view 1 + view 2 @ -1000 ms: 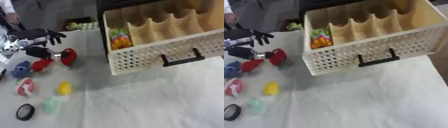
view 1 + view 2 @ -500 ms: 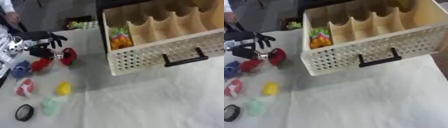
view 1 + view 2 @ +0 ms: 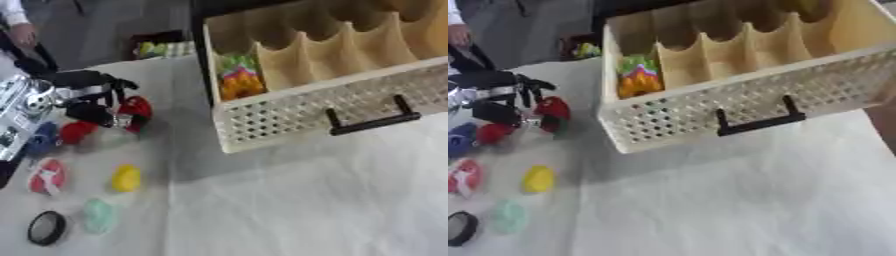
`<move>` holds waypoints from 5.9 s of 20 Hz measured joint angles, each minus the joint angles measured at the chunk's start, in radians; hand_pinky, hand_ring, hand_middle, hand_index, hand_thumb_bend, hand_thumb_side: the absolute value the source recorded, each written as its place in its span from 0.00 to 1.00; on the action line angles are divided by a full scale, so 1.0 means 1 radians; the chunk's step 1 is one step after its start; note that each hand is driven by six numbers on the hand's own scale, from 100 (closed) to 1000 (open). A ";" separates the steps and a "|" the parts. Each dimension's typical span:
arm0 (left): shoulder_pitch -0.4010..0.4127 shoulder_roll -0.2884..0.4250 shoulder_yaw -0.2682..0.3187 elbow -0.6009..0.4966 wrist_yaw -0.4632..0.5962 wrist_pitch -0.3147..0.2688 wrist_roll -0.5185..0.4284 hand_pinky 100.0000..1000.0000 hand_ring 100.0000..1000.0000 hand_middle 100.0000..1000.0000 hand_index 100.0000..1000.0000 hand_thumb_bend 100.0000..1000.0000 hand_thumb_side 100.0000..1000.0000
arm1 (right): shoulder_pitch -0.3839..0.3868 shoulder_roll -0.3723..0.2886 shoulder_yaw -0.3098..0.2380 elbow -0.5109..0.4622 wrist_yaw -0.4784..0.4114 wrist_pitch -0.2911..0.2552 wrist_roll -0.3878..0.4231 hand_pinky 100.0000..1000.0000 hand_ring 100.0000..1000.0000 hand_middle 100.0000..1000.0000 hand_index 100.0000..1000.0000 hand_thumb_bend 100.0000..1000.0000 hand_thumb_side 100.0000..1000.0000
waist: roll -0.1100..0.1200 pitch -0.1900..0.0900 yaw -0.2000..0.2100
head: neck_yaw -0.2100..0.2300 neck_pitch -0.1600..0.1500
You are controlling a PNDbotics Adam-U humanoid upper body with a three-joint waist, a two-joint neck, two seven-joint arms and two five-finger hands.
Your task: Pick up objects from table and place into drawer.
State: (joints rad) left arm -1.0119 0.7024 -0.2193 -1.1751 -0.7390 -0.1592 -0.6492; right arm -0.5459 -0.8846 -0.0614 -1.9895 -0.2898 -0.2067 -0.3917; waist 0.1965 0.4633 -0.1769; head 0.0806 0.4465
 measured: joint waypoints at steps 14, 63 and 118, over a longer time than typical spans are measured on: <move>0.001 -0.009 0.000 0.015 -0.036 0.031 0.008 0.28 0.44 0.46 0.92 0.30 0.69 | 0.009 0.014 -0.012 0.000 -0.004 0.002 -0.021 0.48 0.22 0.20 0.46 0.00 0.85 | 0.005 0.005 -0.010 | 0.007 -0.001; -0.001 -0.016 0.007 -0.028 0.083 0.098 0.065 0.03 0.28 0.39 0.57 0.00 0.21 | 0.036 0.044 -0.036 0.000 -0.024 0.014 -0.076 0.47 0.22 0.21 0.43 0.01 0.85 | -0.004 -0.026 -0.002 | 0.009 0.001; -0.185 -0.199 -0.057 -0.303 0.459 0.278 0.152 0.00 0.25 0.39 0.52 0.00 0.21 | 0.026 0.104 -0.018 0.000 -0.065 0.088 -0.075 0.46 0.24 0.23 0.42 0.00 0.84 | 0.002 -0.159 0.001 | -0.061 0.016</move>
State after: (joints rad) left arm -1.1971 0.5038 -0.2761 -1.4776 -0.2803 0.1192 -0.4973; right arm -0.5196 -0.7802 -0.0791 -1.9894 -0.3551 -0.1191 -0.4672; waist 0.1985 0.3041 -0.1759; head 0.0192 0.4626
